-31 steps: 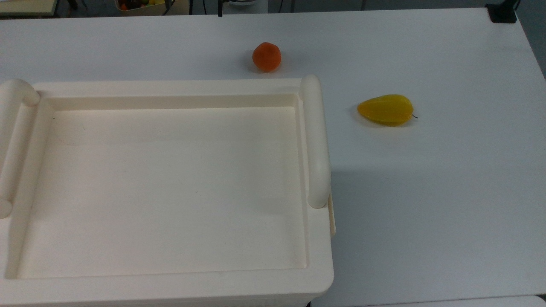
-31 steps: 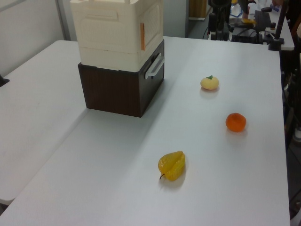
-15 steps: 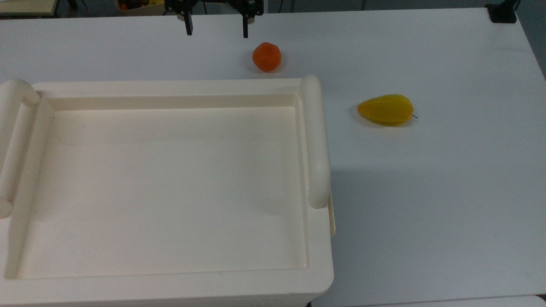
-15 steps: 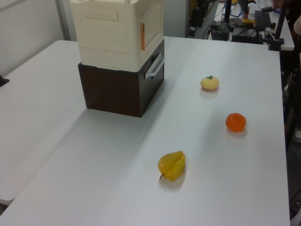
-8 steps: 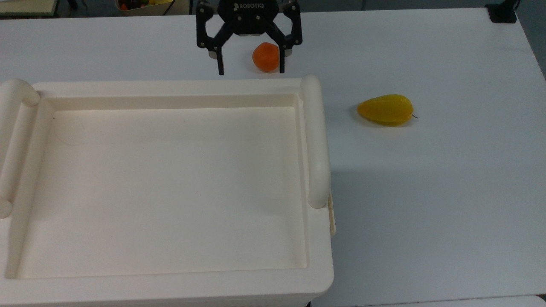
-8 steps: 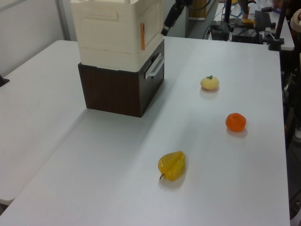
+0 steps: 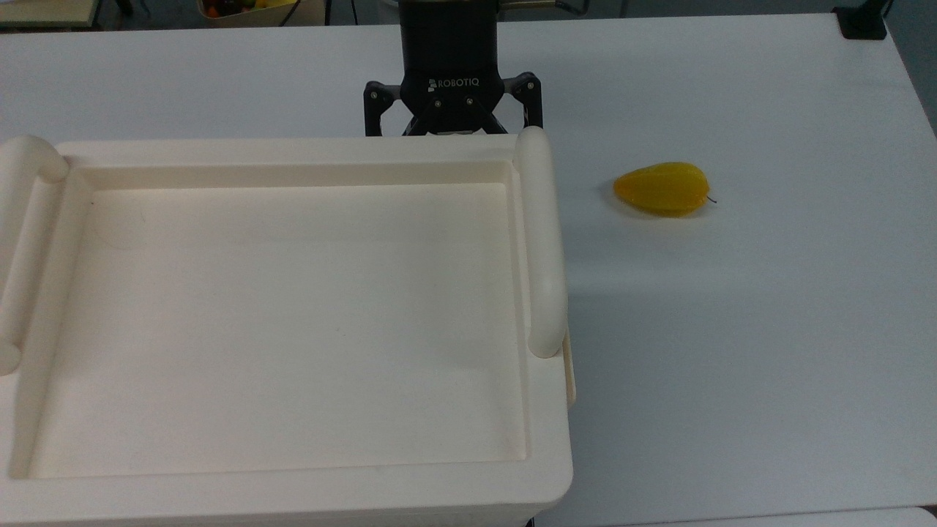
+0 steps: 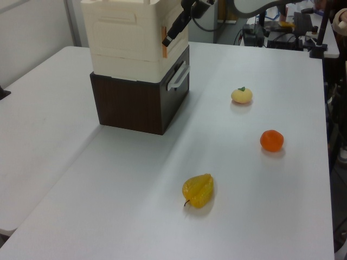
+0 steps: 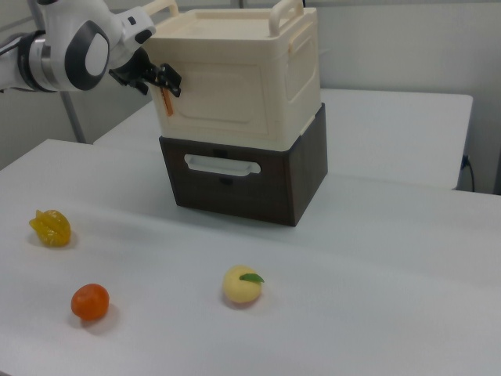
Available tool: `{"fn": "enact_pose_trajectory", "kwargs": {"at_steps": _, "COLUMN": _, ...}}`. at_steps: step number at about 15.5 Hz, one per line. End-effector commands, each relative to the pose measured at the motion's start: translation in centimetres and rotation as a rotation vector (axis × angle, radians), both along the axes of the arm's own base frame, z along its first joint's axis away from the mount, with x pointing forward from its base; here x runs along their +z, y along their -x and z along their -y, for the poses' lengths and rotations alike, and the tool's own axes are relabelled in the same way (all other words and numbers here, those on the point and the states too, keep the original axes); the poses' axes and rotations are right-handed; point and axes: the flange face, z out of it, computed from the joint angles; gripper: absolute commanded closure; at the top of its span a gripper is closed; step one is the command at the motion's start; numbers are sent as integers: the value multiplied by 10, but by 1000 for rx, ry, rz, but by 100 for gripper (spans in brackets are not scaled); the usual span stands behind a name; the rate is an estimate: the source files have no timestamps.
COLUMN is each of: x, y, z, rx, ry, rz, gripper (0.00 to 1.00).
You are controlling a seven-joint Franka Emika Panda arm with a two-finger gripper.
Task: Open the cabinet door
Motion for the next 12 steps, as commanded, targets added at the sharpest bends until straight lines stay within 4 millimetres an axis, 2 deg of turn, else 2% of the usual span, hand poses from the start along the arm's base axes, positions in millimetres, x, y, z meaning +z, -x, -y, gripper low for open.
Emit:
{"fn": "enact_pose_trajectory", "kwargs": {"at_steps": 1, "x": 4, "y": -5, "z": -8, "rx": 17, "ry": 35, "rz": 68, "gripper": 14}}
{"fn": "enact_pose_trajectory", "kwargs": {"at_steps": 4, "x": 2, "y": -5, "z": -9, "rx": 31, "ry": 90, "rz": 77, "gripper": 36}}
{"fn": "enact_pose_trajectory", "kwargs": {"at_steps": 6, "x": 4, "y": -3, "z": -11, "rx": 35, "ry": 96, "rz": 77, "gripper": 43}}
{"fn": "enact_pose_trajectory", "kwargs": {"at_steps": 12, "x": 3, "y": 7, "z": -5, "rx": 21, "ry": 110, "rz": 0, "gripper": 43}}
